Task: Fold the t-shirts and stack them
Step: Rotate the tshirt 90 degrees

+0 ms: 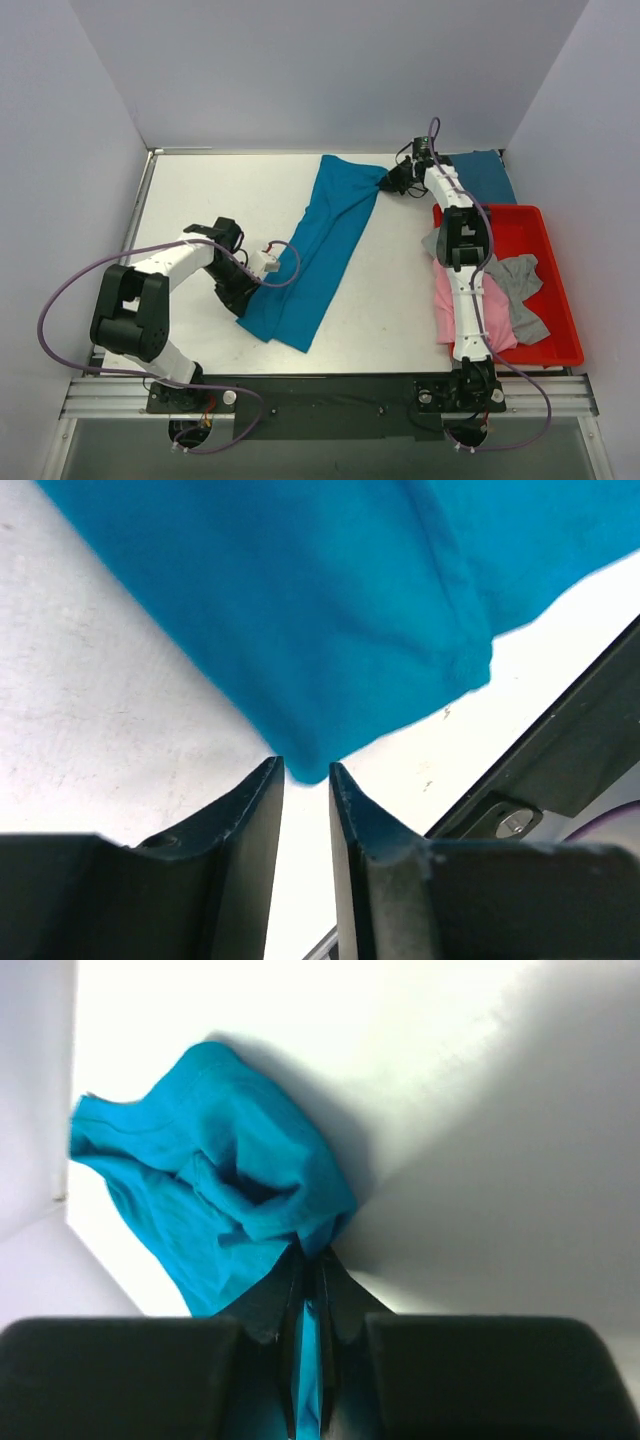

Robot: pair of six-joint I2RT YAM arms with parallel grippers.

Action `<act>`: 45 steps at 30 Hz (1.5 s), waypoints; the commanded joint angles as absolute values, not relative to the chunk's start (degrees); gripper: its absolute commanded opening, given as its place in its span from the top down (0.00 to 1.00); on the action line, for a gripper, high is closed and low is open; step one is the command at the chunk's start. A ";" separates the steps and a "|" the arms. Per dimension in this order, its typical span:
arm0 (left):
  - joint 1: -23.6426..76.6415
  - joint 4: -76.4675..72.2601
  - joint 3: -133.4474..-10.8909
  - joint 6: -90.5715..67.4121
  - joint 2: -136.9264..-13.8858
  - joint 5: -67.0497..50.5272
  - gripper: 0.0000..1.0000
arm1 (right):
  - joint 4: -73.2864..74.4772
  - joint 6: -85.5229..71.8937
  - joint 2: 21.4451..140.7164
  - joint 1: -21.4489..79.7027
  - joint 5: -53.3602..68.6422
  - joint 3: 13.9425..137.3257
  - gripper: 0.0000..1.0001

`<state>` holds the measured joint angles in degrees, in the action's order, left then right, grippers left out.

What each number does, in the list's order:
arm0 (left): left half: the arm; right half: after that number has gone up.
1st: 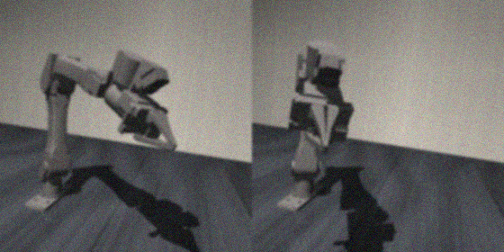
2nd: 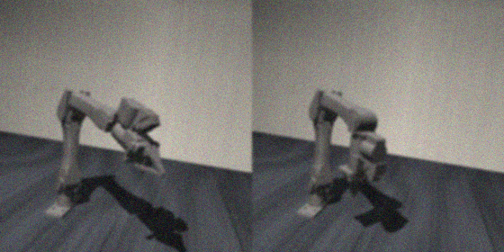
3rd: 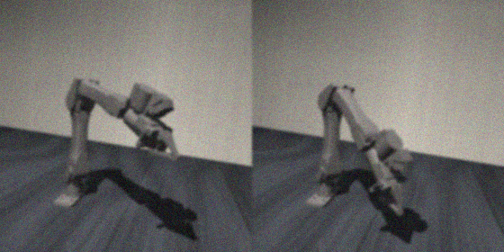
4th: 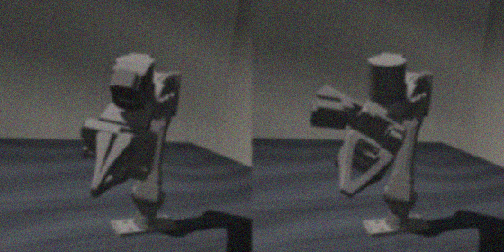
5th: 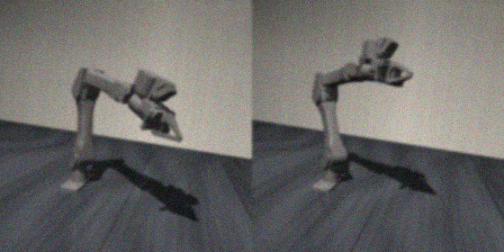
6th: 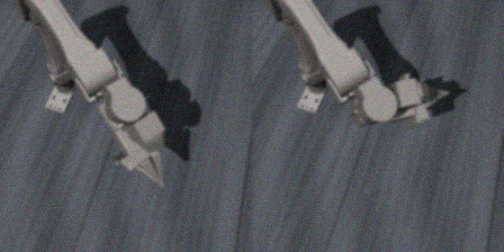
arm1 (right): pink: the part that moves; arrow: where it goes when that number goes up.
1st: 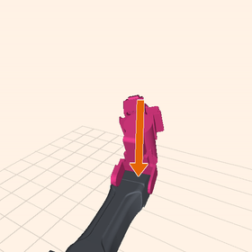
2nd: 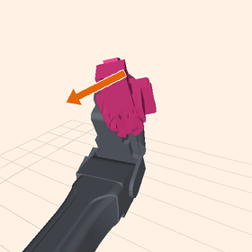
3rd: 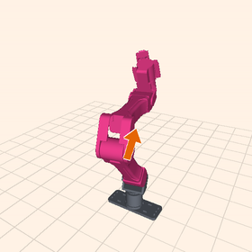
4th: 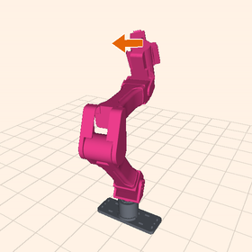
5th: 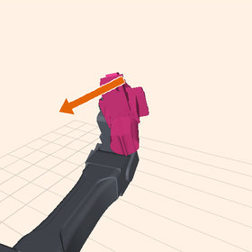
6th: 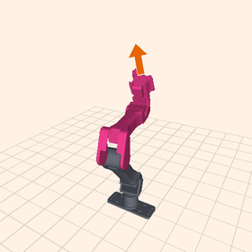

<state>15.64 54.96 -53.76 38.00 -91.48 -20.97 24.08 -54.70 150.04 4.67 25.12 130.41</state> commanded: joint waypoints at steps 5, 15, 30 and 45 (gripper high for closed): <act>15.47 60.99 -65.73 39.28 -88.07 -26.19 0.40 | -3.06 -71.01 161.18 4.31 26.54 145.59 0.97; 17.31 65.30 -64.60 73.17 -87.80 -35.68 0.40 | 12.89 -49.08 134.96 6.85 25.16 122.81 0.40; 27.68 42.36 -45.89 51.44 -72.79 -35.07 0.44 | 31.91 -38.22 94.31 35.76 22.91 59.78 0.43; 31.73 42.45 -40.70 44.04 -61.00 -32.00 0.44 | 16.70 -43.77 105.73 39.73 34.01 56.26 0.87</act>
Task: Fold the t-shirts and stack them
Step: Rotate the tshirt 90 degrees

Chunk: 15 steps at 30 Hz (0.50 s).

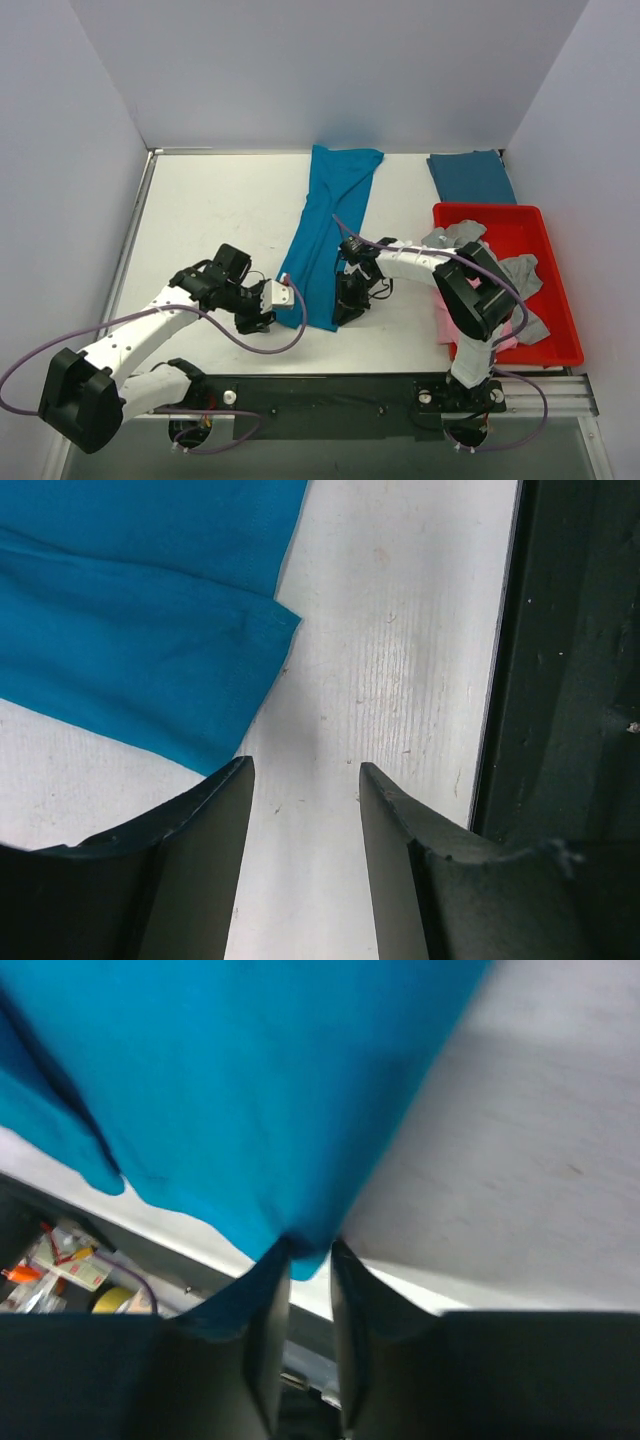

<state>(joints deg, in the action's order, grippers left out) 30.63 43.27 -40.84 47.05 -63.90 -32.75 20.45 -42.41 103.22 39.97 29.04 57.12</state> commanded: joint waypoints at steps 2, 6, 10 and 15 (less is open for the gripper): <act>32.78 42.63 -40.34 43.60 -59.86 -31.64 0.44 | 15.04 -44.38 103.55 38.24 34.89 53.27 1.00; 35.67 42.71 -39.99 45.43 -59.50 -30.85 0.43 | 13.89 -43.69 95.91 32.45 34.19 42.82 1.00; 39.10 42.02 -41.92 48.16 -63.53 -30.84 0.42 | 15.11 -41.05 88.70 27.87 35.51 32.54 1.00; 44.11 38.77 -44.74 52.55 -68.64 -32.87 0.36 | 20.03 -37.97 84.30 27.16 35.07 26.28 1.00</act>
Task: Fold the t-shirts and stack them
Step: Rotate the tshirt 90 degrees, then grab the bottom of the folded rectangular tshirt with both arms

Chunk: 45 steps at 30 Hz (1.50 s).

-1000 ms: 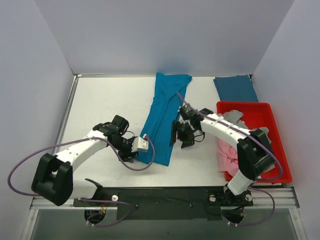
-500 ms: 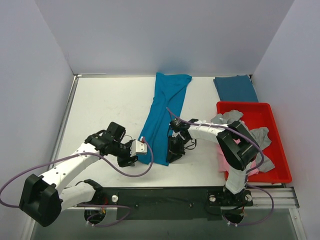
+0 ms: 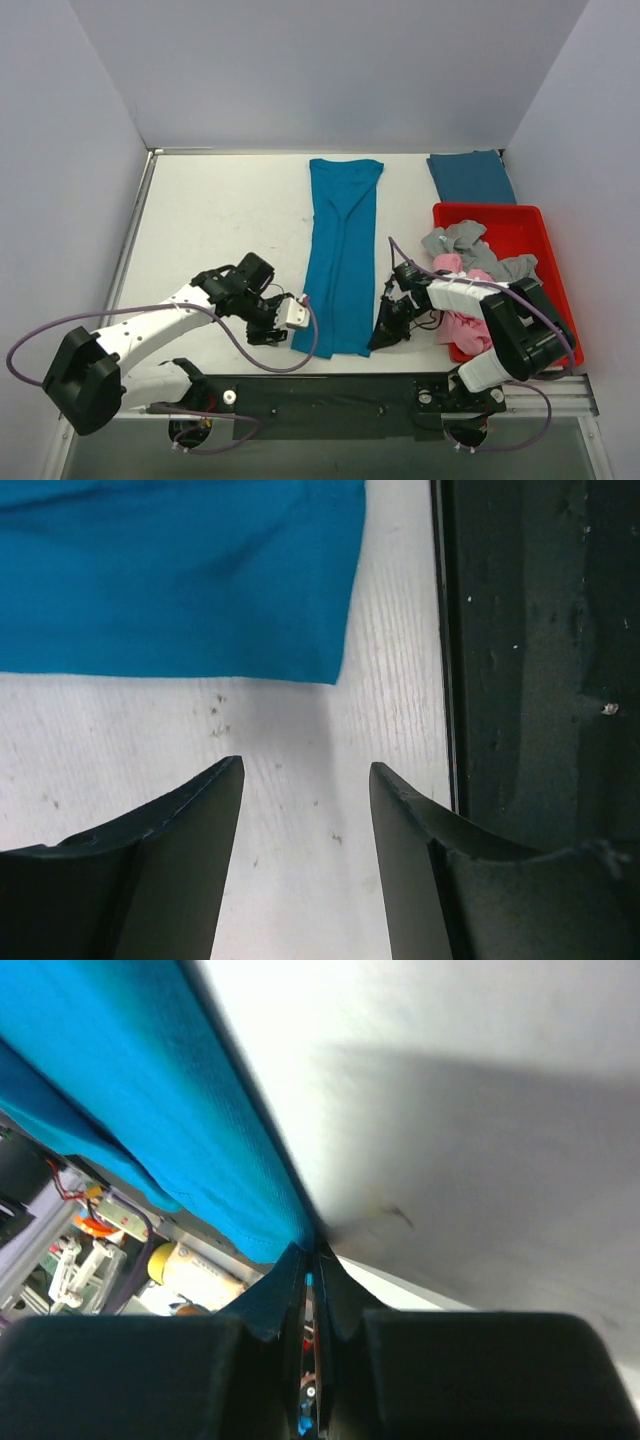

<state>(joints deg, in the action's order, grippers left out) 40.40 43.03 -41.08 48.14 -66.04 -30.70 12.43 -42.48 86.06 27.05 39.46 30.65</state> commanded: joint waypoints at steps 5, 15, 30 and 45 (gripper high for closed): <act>53.68 36.39 -45.70 60.71 -74.25 -29.80 0.35 | 26.53 -36.92 76.91 26.46 32.35 26.19 0.96; 59.68 21.46 -41.40 63.72 -79.10 -22.85 0.35 | 23.57 -40.16 73.21 26.63 31.81 25.84 0.66; 60.64 17.58 -38.58 62.59 -82.09 -25.59 1.00 | 23.10 -42.10 75.50 29.45 34.19 27.68 1.00; 39.03 19.08 -63.70 21.91 -86.20 -29.80 1.00 | 38.76 -30.94 81.98 16.37 36.91 57.19 1.00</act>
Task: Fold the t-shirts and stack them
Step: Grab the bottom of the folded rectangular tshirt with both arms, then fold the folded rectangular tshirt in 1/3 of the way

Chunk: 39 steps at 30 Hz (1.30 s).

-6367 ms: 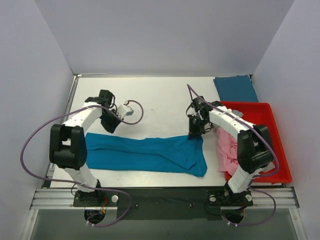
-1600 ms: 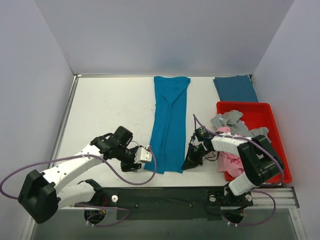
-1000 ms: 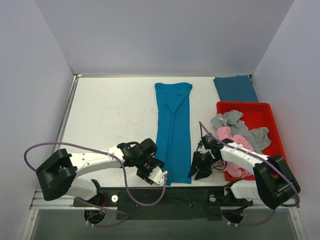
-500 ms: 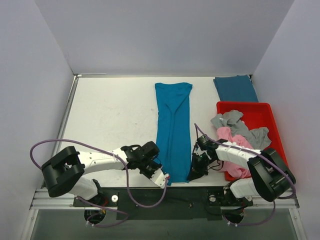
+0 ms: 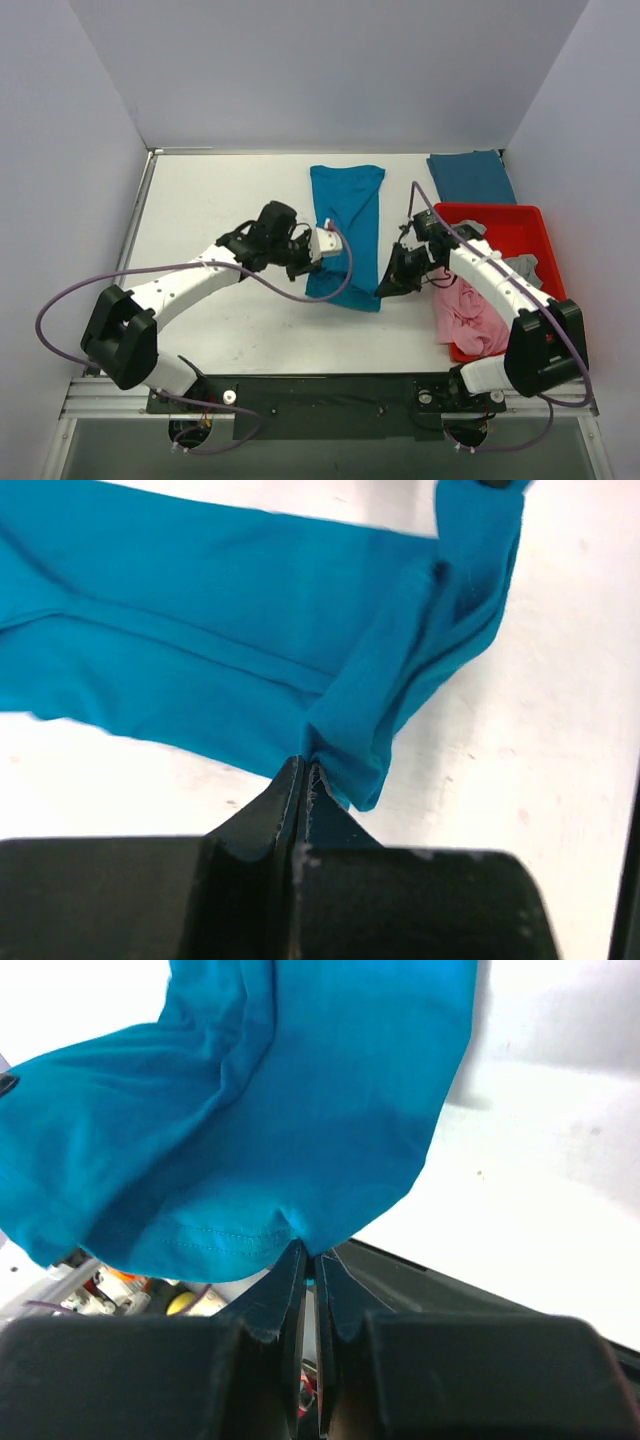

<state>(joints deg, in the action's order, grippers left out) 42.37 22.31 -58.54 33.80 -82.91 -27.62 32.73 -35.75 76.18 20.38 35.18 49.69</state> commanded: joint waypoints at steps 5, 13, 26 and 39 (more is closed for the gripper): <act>35.08 13.55 -70.22 13.98 -93.68 -26.11 1.00 | 39.81 -28.22 92.01 12.22 36.74 68.89 1.00; 28.84 13.28 -79.71 9.15 -105.11 -22.58 1.00 | 41.39 -26.46 111.16 9.76 38.94 88.83 1.00; 27.60 6.33 -81.21 4.84 -112.67 -25.14 1.00 | 47.63 -25.66 123.75 7.65 37.27 101.77 1.00; 25.49 8.70 -88.32 9.04 -113.99 -14.87 0.21 | 47.64 -25.85 126.66 5.63 28.14 112.93 0.56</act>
